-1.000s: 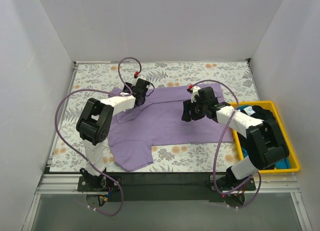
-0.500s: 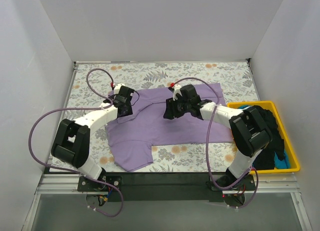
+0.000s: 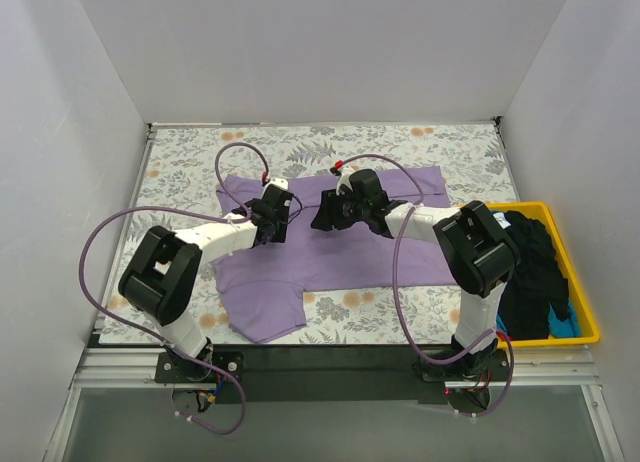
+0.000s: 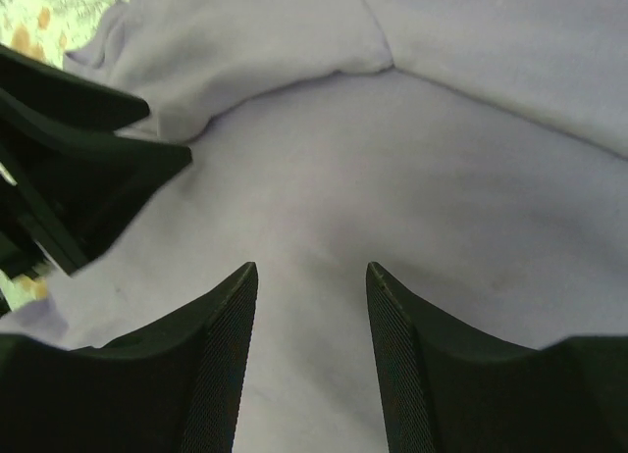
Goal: Fold and stack the t-shirts
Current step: Fold the tshirt
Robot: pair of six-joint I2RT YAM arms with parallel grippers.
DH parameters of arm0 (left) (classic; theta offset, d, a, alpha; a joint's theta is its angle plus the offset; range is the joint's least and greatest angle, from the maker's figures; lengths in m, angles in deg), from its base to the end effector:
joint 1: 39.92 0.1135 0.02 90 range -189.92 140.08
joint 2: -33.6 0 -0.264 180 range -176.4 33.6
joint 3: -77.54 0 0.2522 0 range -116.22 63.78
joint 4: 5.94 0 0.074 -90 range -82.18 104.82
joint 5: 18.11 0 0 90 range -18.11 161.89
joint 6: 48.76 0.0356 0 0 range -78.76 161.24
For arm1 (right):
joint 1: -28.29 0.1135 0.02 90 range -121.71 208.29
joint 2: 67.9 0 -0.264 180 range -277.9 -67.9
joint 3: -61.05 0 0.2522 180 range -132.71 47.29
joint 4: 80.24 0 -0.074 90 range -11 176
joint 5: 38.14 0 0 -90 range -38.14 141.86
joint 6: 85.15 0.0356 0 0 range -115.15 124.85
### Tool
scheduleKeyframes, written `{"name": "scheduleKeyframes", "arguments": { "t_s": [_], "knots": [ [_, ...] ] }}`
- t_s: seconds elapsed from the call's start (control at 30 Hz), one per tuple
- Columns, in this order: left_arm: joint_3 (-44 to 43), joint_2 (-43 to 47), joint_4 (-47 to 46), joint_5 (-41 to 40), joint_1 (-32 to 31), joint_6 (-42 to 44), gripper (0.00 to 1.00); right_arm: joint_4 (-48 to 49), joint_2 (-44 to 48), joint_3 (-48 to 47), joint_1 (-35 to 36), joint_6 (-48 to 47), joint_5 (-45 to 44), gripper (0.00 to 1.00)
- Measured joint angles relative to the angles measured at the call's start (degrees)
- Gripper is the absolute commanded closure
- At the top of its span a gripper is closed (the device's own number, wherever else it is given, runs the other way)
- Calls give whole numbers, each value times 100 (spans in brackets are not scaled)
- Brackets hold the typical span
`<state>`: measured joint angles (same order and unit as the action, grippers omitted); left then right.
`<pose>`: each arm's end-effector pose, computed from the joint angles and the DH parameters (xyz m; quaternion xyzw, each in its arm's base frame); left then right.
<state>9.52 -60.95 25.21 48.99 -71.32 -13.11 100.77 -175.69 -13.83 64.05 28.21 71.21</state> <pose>0.2835 -0.1568 0.1738 -0.2414 0.9116 -0.0459 0.3296 0.3207 0.2455 0.1710 -0.1742 0.8479 0.3639 0.3439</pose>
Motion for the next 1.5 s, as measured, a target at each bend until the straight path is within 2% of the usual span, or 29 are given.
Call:
{"name": "scheduleKeyframes", "arguments": {
  "t_s": [0.2, 0.3, 0.53, 0.8, 1.03, 1.27, 1.5],
  "knots": [
    [-39, -457, -260, -175, -72, 431, 62, 341, -223, -173, 0, 389, -170, 45],
    [-175, -564, -361, -278, -85, 568, 68, 415, -339, -214, -2, 514, -201, 45],
    [-297, -822, -468, -533, -98, 789, 100, 535, -597, -431, -2, 688, -179, 45],
    [-636, -822, -361, -584, -96, 984, 100, 1003, -979, -728, 0, 1141, 103, 45],
    [-1178, -822, -83, -109, 7, 1001, 100, 1932, -1534, -778, 0, 2009, 431, 45],
    [-1300, -863, 243, 262, 413, 1036, 99, 2433, -1869, -896, 7, 2476, 527, 48],
    [-1919, -1390, 273, 205, 706, 1309, 94, 2671, -1915, -935, 28, 2601, 507, 49]
  ]
}}
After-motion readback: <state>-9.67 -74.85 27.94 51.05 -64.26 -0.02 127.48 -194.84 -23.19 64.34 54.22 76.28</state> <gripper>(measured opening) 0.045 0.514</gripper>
